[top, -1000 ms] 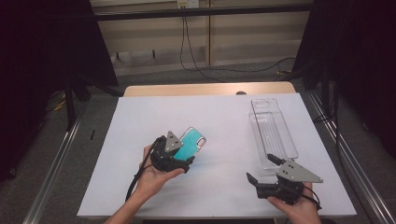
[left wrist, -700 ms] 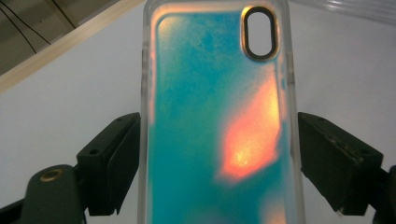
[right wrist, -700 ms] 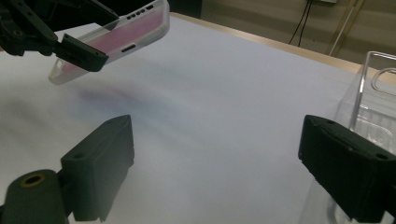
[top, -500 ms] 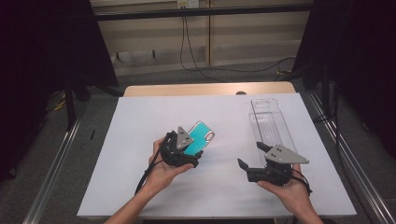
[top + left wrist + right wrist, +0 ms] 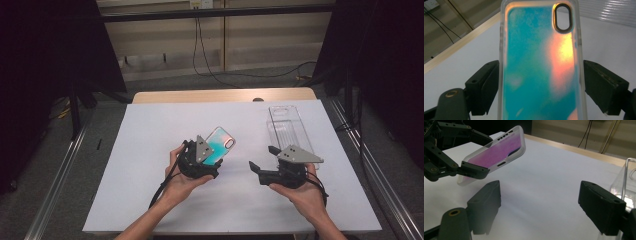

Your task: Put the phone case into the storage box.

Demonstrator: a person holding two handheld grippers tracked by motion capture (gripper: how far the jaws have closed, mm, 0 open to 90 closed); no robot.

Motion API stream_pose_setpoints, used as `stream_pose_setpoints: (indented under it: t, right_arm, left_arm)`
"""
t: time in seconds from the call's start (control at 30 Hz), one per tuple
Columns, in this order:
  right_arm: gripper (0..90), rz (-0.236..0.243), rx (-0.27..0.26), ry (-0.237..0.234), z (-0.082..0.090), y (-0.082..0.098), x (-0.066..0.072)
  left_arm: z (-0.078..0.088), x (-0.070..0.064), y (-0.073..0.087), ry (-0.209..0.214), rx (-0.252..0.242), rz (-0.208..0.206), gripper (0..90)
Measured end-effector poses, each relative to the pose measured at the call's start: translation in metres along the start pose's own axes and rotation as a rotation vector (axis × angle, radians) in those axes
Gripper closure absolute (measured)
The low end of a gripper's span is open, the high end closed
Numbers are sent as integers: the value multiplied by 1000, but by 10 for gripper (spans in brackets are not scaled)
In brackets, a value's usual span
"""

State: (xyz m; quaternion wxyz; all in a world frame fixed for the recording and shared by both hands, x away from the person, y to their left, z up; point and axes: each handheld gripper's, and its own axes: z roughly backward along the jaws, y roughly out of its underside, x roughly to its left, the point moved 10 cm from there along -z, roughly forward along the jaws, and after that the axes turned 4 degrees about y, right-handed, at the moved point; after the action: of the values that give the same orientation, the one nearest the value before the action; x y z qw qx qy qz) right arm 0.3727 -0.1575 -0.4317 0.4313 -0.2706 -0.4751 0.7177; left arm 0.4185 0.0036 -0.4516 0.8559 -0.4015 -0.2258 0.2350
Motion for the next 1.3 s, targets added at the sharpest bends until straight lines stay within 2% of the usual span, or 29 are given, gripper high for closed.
stream_pose_setpoints:
  t: [0.07,0.2,0.23,0.27,0.37,0.43,0.5,0.57,0.7,0.93,0.97,1.23,1.3]
  right_arm:
    - [202,-2,-3,0,-1,-4,0]
    - [230,-38,-6,-2,-3,-11,2]
    - [238,-46,9,-10,-4,-11,2]
    - [250,-46,47,-11,-6,-10,3]
    - [265,-44,76,-17,-8,-9,4]
    - [269,-54,120,-16,-11,-7,6]
    - [278,-53,128,-13,-12,-7,7]
    - [296,-79,162,-25,-14,-6,10]
    - [321,-106,172,-21,-15,-8,10]
    - [343,-126,238,-26,-22,-8,14]
    - [363,-143,264,-23,-24,-7,15]
    - [411,-207,311,-36,-30,-8,18]
    - [417,-229,340,-33,-32,-7,20]
  left_arm:
    - [0,0,0,-8,-2,-10,173]
    - [1,-2,0,-22,-13,-20,173]
    - [1,-3,0,-25,-12,-26,173]
    - [1,-3,0,-30,-14,-29,173]
    - [2,-6,2,-36,-16,-36,173]
    - [2,-7,4,-37,-22,-34,173]
    - [2,-8,6,-39,-20,-36,173]
    - [1,-8,7,-41,-18,-31,173]
    - [0,-10,9,-47,-20,-26,173]
    - [-2,-15,8,-73,-33,-67,173]
    - [-3,-16,9,-71,-30,-63,173]
    - [0,-17,7,-89,-41,-85,173]
    - [0,-18,6,-97,-48,-93,173]
